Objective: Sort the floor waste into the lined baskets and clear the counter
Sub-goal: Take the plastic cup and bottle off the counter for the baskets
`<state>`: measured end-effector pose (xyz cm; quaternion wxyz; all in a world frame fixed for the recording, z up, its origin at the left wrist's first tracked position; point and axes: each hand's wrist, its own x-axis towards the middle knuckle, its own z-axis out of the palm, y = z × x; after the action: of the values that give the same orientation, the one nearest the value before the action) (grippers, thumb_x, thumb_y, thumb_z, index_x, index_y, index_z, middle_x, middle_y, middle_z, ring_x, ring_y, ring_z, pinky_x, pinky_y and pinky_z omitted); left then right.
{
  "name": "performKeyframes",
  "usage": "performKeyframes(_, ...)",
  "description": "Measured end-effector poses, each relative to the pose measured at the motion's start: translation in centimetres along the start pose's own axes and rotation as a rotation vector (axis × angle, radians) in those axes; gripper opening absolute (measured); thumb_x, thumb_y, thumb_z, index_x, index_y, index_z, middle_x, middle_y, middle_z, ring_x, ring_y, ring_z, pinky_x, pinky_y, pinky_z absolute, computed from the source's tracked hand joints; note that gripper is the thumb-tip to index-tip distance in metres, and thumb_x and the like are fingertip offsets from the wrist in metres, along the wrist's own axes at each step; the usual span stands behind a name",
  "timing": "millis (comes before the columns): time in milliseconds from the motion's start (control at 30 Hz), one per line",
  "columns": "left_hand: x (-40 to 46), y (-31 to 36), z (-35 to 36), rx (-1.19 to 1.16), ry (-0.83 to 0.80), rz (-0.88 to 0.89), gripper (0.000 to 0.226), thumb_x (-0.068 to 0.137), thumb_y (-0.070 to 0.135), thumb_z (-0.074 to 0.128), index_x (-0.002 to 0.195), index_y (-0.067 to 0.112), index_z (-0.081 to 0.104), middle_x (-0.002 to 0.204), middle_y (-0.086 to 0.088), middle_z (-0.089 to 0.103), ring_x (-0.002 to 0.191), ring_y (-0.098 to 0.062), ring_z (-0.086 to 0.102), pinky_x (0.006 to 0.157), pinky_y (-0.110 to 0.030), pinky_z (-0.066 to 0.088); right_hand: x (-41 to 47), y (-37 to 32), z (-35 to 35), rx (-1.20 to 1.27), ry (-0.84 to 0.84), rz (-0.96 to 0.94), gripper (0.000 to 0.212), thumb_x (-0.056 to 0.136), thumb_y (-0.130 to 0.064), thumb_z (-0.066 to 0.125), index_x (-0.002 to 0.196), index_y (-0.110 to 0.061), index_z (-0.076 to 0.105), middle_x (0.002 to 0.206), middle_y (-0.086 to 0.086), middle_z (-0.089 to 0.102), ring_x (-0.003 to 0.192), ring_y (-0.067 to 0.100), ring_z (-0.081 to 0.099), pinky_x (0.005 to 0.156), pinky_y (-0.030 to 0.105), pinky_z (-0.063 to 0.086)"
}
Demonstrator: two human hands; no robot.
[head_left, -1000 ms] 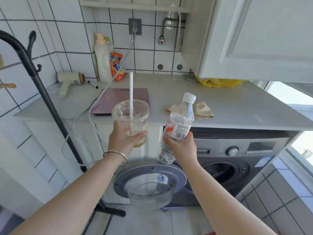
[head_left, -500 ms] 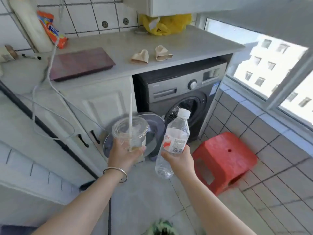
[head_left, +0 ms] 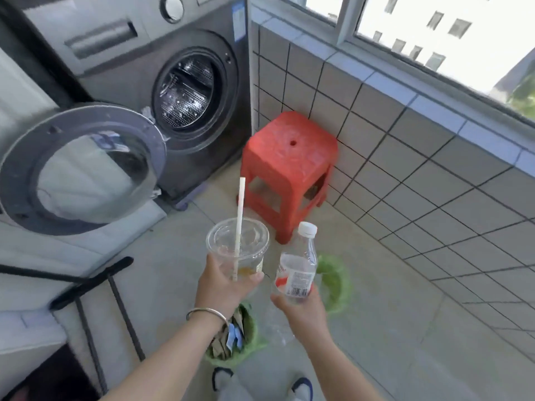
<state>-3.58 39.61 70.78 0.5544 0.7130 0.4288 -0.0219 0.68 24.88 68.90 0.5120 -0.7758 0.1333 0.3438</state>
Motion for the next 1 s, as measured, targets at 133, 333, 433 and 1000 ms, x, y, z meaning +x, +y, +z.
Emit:
performKeyframes(133,0.8,-4.2,8.0,0.028,-0.084,-0.049,0.061,0.06,0.028,0.085,0.105,0.022,0.043,0.096,0.013,0.055,0.093,-0.013,0.055,0.08,-0.024,0.039,3.6,6.6,-4.7,-0.006,0.029,0.1,0.023,0.07,-0.01,0.072,0.081,-0.024,0.058,0.072,-0.004,0.063,0.063,0.012,0.059,0.044,0.012,0.043)
performKeyframes(333,5.8,-11.9,18.9,0.097,-0.178,-0.108,0.077,0.042,0.055,0.083,0.108,0.027,0.055,0.102,0.007,0.069,0.095,-0.013,0.065,0.08,-0.029,0.052,11.7,15.4,-9.4,0.051,0.17,0.164,0.035,0.062,-0.02,0.078,0.088,-0.024,0.056,0.082,-0.004,0.066,0.076,0.014,0.065,0.065,0.028,0.049)
performKeyframes(433,9.1,-15.0,23.5,0.116,-0.158,-0.086,0.067,0.048,0.036,0.087,0.107,0.023,0.058,0.096,0.007,0.069,0.091,-0.014,0.065,0.066,-0.017,0.043,16.9,18.8,-10.1,0.103,0.277,0.124,0.029,0.062,-0.017,0.079,0.08,-0.026,0.058,0.076,-0.008,0.067,0.074,0.013,0.064,0.071,0.033,0.05)
performKeyframes(1000,28.0,-31.6,42.3,0.329,-0.268,-0.012,0.065,0.06,0.033,0.081,0.119,0.022,0.056,0.114,0.005,0.066,0.101,-0.015,0.062,0.081,-0.018,0.043,42.8,36.2,-4.5,0.125,0.516,0.041,0.062,0.067,-0.024,0.08,0.12,-0.024,0.048,0.112,-0.002,0.062,0.109,0.023,0.058,0.083,0.028,0.041)
